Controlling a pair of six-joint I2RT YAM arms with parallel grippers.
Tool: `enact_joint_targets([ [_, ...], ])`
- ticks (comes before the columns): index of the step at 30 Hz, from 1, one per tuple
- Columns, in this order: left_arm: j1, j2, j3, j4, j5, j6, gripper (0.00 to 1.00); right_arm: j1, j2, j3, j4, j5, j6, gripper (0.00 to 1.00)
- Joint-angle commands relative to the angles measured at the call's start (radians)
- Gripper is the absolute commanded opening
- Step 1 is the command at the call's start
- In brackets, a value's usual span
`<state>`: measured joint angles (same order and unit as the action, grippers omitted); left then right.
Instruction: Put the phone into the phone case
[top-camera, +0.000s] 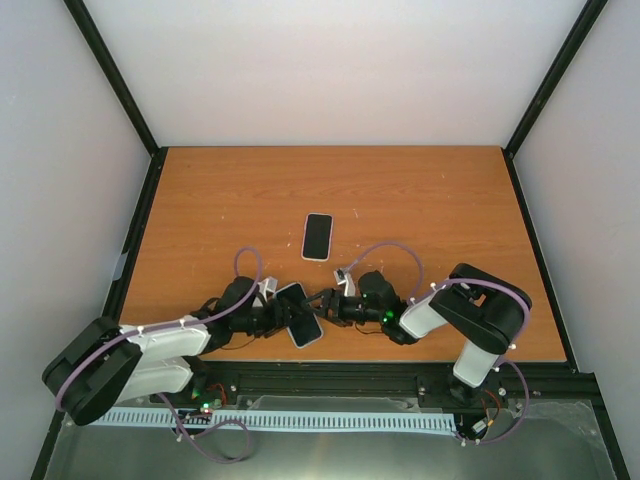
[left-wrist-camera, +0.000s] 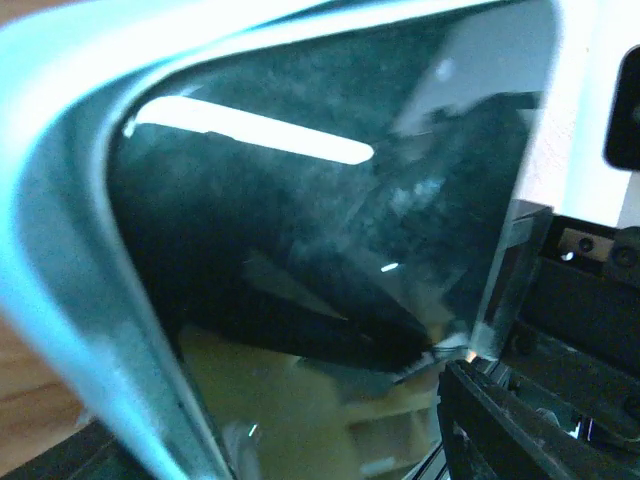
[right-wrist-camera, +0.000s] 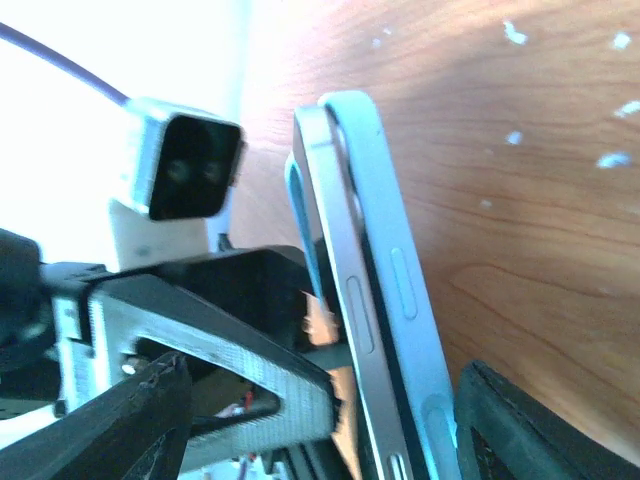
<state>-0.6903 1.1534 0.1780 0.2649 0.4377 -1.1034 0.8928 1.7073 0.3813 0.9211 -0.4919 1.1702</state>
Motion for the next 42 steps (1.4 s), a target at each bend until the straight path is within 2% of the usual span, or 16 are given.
enact_joint_targets([
  [1, -0.013, -0.03, -0.001, 0.061, 0.057, 0.033, 0.64, 0.015, -0.012, -0.001, 0.218, -0.028, 0.047, 0.7],
  [6, -0.014, -0.051, -0.013, 0.128, 0.087, 0.036, 0.6, 0.015, -0.026, -0.009, 0.214, -0.032, 0.041, 0.68],
  [11, -0.014, -0.08, -0.018, 0.149, 0.081, 0.046, 0.5, 0.015, -0.033, -0.044, 0.223, -0.028, 0.01, 0.58],
  [19, -0.014, -0.059, -0.014, 0.166, 0.085, 0.109, 0.38, 0.015, -0.052, -0.066, 0.233, -0.091, -0.036, 0.58],
  [26, -0.014, -0.131, -0.029, 0.308, 0.209, 0.079, 0.31, 0.014, -0.112, -0.116, 0.288, -0.168, -0.069, 0.57],
  [30, -0.013, -0.189, -0.018, 0.296, 0.252, 0.083, 0.26, 0.014, -0.171, -0.151, 0.324, -0.181, -0.059, 0.56],
  [34, -0.012, -0.252, -0.031, 0.315, 0.267, 0.028, 0.2, 0.014, -0.228, -0.177, 0.347, -0.163, -0.041, 0.56],
  [39, -0.011, -0.311, -0.045, 0.364, 0.259, -0.071, 0.19, 0.013, -0.296, -0.2, 0.386, -0.147, -0.013, 0.53],
  [42, -0.007, -0.338, -0.046, 0.395, 0.233, -0.14, 0.19, 0.014, -0.324, -0.203, 0.35, -0.152, -0.012, 0.58],
])
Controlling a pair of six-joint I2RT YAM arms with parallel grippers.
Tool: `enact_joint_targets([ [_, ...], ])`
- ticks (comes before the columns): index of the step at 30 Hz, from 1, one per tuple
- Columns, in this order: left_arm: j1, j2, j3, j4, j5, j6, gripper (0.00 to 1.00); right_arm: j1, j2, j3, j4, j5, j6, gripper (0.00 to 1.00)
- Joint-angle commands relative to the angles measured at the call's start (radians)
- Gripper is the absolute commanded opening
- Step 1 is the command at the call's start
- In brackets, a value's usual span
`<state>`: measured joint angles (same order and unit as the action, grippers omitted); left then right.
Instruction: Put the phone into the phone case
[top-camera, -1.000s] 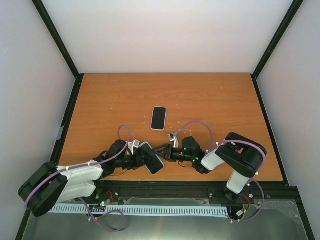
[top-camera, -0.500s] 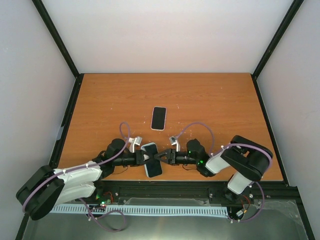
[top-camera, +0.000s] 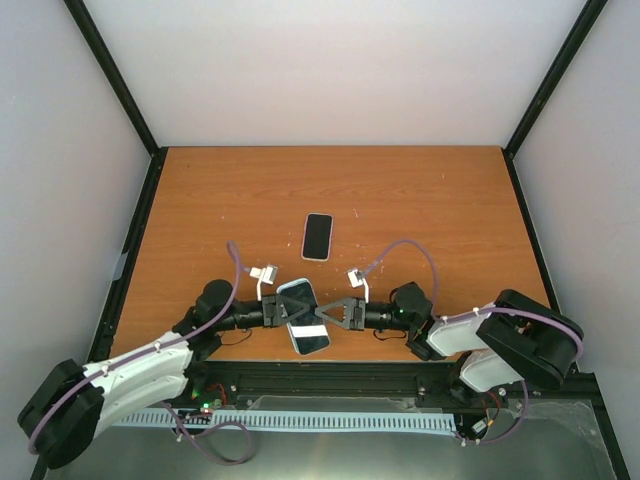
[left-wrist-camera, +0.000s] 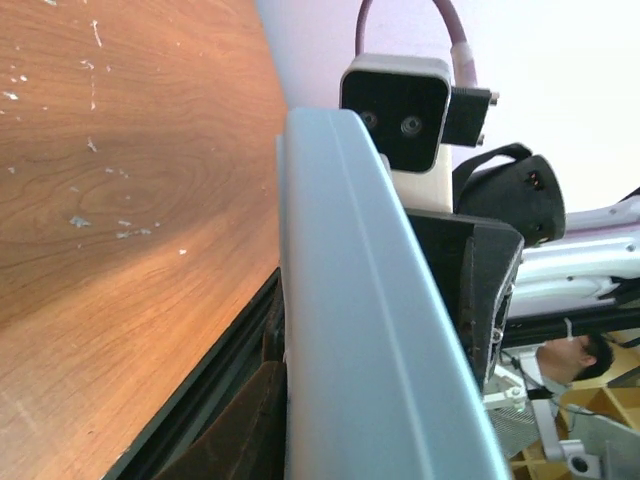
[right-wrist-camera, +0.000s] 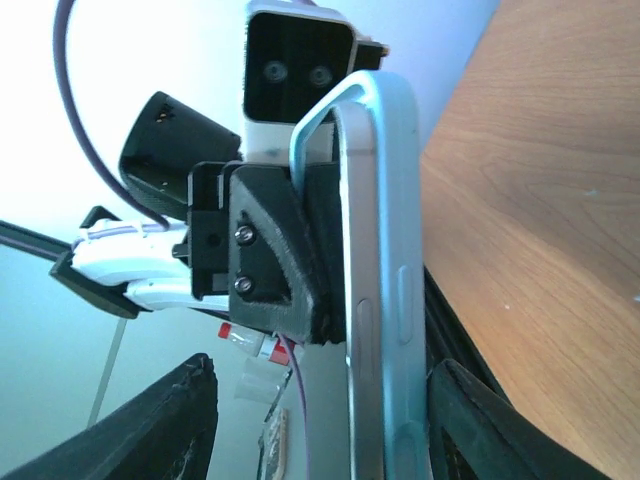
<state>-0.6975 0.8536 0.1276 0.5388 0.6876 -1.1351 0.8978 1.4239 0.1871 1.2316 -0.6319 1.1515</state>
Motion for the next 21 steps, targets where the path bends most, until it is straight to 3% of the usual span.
enact_joint_targets([
  [1, 0.004, -0.044, 0.006, 0.131, -0.024, -0.127, 0.19, 0.009, -0.047, -0.011, 0.034, -0.015, 0.011, 0.61],
  [6, 0.039, -0.06, -0.015, 0.197, -0.061, -0.241, 0.19, 0.008, -0.076, -0.042, 0.106, -0.03, 0.077, 0.67],
  [11, 0.076, 0.017, -0.022, 0.322, -0.031, -0.298, 0.2, 0.015, -0.104, -0.022, 0.023, -0.037, 0.073, 0.67],
  [17, 0.076, 0.148, -0.006, 0.456, 0.009, -0.325, 0.21, 0.023, -0.092, 0.03, -0.055, -0.059, 0.069, 0.59],
  [21, 0.077, 0.205, 0.01, 0.496, 0.022, -0.325, 0.22, 0.024, -0.054, 0.026, 0.019, -0.052, 0.107, 0.48],
])
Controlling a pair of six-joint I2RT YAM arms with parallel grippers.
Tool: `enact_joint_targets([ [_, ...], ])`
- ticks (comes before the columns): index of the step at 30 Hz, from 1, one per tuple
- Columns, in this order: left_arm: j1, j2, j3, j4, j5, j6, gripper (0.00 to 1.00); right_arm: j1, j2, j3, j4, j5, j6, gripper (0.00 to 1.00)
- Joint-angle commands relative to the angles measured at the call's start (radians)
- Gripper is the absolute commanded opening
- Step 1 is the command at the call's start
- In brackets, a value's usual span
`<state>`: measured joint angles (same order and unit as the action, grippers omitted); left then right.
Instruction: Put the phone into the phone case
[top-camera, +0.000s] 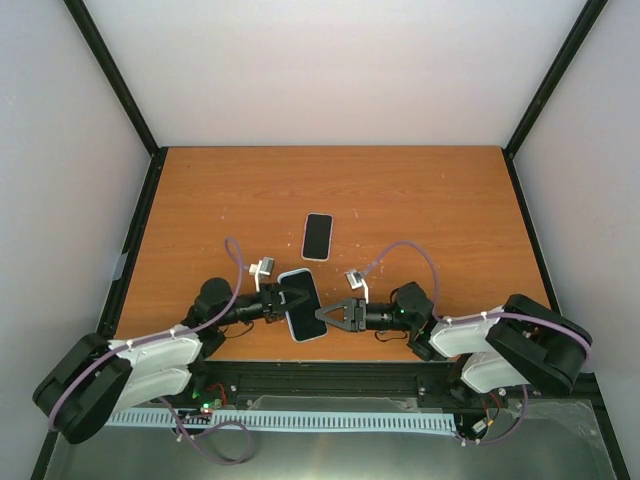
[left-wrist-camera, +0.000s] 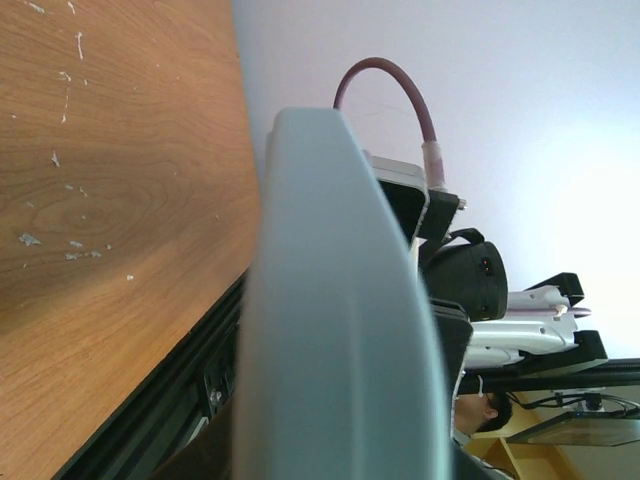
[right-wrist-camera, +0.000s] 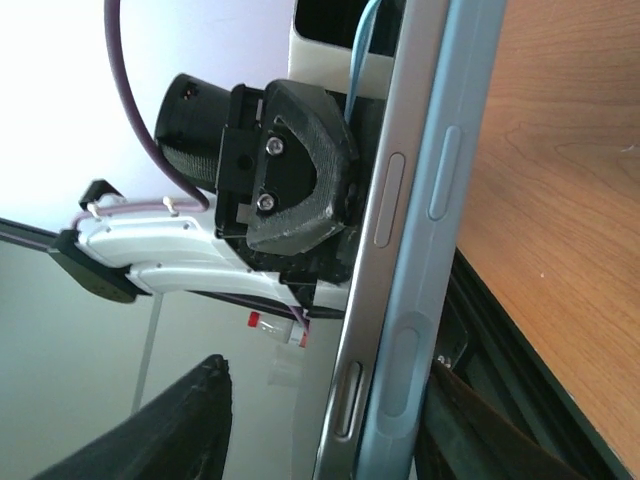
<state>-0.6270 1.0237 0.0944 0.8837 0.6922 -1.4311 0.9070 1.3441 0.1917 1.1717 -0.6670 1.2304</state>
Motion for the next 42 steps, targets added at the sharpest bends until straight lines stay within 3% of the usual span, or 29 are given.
enact_joint_targets([
  [1, 0.007, 0.046, 0.044, 0.153, 0.018, -0.026, 0.22, 0.015, 0.036, 0.016, 0.112, -0.012, 0.041, 0.45],
  [7, 0.012, 0.103, 0.037, 0.145, 0.009, 0.003, 0.3, 0.014, 0.127, -0.023, 0.349, 0.039, 0.163, 0.3],
  [12, 0.024, 0.092, 0.015, 0.036, -0.013, 0.066, 0.43, 0.015, 0.248, -0.069, 0.497, 0.087, 0.23, 0.25],
  [22, 0.029, 0.041, 0.008, -0.236, -0.063, 0.197, 0.61, 0.015, 0.363, -0.083, 0.503, 0.118, 0.262, 0.22],
  [26, 0.029, 0.022, 0.077, -0.517, -0.147, 0.306, 0.64, 0.015, 0.416, -0.094, 0.505, 0.123, 0.272, 0.22],
  [31, 0.029, 0.029, 0.138, -0.674, -0.21, 0.381, 0.68, 0.014, 0.445, -0.097, 0.505, 0.127, 0.268, 0.22],
  [37, 0.029, 0.116, 0.176, -0.673, -0.185, 0.44, 0.69, 0.015, 0.497, -0.096, 0.5, 0.149, 0.288, 0.23],
  [42, 0.029, 0.228, 0.205, -0.661, -0.125, 0.48, 0.61, 0.016, 0.549, -0.096, 0.505, 0.169, 0.295, 0.27],
])
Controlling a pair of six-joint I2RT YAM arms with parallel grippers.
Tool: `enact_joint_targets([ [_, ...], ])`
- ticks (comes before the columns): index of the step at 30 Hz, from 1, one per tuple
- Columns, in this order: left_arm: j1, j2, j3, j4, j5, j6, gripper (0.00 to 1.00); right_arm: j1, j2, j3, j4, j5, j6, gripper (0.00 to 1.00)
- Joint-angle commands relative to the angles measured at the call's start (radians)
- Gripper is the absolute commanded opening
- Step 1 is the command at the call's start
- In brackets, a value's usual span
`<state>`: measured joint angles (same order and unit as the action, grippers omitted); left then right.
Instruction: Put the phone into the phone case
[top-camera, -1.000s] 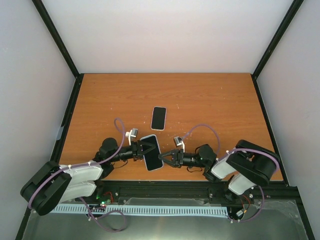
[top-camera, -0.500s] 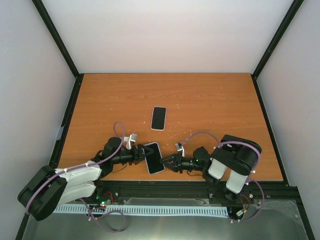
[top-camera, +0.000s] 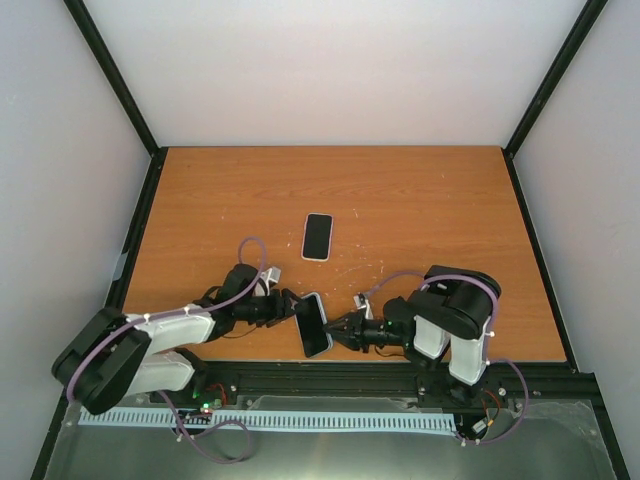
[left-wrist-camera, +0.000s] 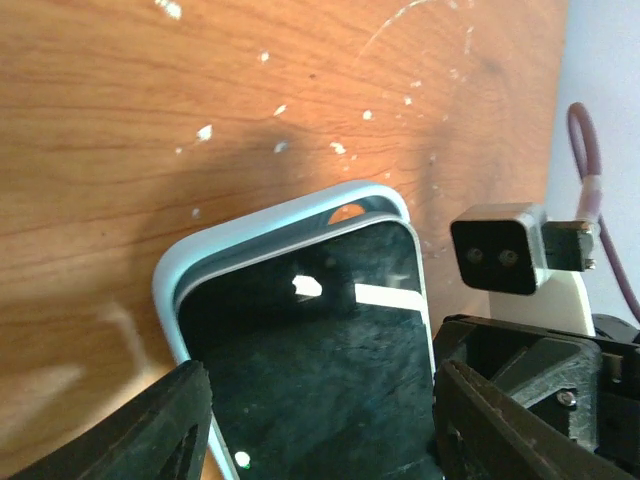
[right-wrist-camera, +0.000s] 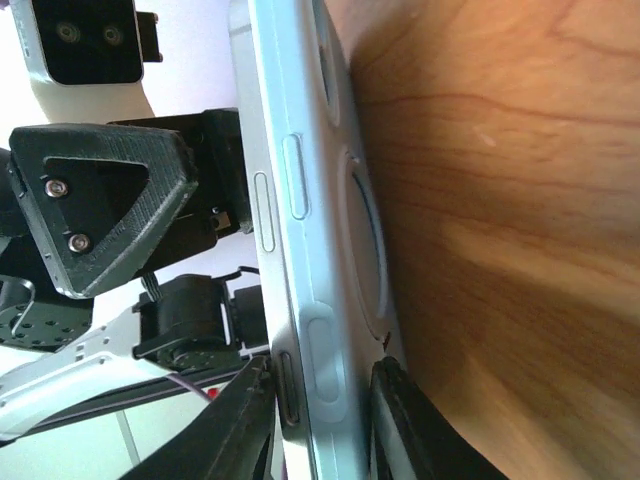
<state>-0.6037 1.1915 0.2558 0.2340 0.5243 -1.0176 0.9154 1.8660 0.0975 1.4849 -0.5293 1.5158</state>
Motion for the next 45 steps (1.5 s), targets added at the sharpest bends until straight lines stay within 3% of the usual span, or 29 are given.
enact_joint_targets([
  [1, 0.006, 0.072, 0.043, -0.008, 0.047, 0.069, 0.6, 0.007, 0.032, -0.001, 0.192, 0.035, 0.008, 0.27],
  [7, 0.005, 0.091, 0.027, 0.003, 0.048, 0.079, 0.59, 0.01, 0.007, 0.014, 0.133, 0.032, -0.026, 0.35],
  [25, 0.004, 0.107, -0.012, 0.073, 0.063, 0.057, 0.59, 0.035, -0.061, 0.104, -0.137, 0.022, -0.154, 0.34],
  [38, 0.004, 0.12, -0.013, 0.082, 0.062, 0.057, 0.57, 0.036, -0.075, 0.112, -0.222, 0.067, -0.192, 0.1],
  [40, 0.004, 0.12, -0.015, 0.082, 0.059, 0.056, 0.57, 0.036, -0.082, 0.115, -0.247, 0.071, -0.201, 0.1],
  [45, 0.004, 0.136, -0.015, 0.089, 0.058, 0.05, 0.56, 0.039, -0.096, 0.134, -0.295, 0.067, -0.22, 0.23],
])
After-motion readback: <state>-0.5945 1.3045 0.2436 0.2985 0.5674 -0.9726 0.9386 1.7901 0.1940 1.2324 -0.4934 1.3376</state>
